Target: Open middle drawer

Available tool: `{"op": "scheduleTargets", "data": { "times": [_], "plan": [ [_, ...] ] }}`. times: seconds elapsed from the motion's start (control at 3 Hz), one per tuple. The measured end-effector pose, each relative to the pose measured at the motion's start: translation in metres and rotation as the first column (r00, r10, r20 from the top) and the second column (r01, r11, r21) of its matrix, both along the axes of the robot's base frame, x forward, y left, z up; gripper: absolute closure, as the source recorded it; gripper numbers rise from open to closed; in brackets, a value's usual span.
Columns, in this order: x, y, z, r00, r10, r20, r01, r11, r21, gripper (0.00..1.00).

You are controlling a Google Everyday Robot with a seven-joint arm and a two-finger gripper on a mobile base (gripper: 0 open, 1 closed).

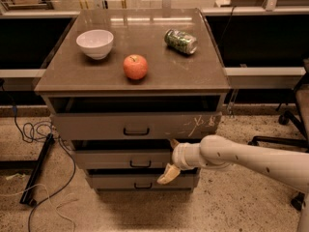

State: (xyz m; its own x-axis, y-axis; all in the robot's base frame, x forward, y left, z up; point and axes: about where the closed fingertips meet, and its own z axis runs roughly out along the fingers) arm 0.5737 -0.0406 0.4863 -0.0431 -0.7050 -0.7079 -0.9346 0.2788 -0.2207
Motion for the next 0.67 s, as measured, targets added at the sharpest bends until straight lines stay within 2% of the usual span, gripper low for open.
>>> {"op": "scheduleTargets", "data": {
  "times": [0.33, 0.67],
  "plan": [
    [0.002, 0.0, -0.002, 0.9999, -0.003, 0.012, 0.003, 1.0, -0.002, 0.0],
    [0.02, -0.018, -0.037, 0.9975, -0.065, 0.028, 0.066, 0.998, -0.02, 0.0]
  ]
}}
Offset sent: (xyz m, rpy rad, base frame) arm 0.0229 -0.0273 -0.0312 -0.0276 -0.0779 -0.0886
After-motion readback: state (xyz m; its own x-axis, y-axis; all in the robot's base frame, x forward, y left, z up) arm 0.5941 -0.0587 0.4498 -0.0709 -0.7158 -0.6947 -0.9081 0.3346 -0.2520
